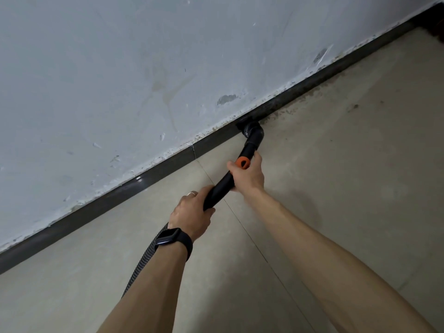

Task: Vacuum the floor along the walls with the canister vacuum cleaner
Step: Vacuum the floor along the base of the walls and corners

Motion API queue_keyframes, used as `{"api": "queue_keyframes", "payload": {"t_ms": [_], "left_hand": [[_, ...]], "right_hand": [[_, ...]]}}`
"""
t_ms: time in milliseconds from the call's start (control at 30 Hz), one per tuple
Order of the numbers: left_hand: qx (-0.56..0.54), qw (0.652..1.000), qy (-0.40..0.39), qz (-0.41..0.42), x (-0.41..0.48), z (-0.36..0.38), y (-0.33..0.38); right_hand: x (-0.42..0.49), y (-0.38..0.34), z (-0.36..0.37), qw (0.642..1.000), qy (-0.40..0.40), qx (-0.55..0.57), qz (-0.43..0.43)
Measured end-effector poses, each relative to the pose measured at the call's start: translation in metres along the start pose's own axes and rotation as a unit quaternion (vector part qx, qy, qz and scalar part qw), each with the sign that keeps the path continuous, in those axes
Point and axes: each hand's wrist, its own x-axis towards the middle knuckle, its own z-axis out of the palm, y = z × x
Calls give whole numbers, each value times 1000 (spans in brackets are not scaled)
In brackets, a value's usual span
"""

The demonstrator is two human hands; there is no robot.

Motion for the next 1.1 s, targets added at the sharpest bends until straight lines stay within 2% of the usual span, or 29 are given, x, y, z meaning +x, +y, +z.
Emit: {"api": "queue_keyframes", "payload": {"t_ms": [600, 1100], "left_hand": [[2, 1000, 7, 2, 11, 15, 17], [-7, 1000, 21, 1, 31, 24, 46]], "right_hand": [[27, -7, -26, 999, 34, 33, 6], [54, -24, -48, 999, 26, 36, 3]]}}
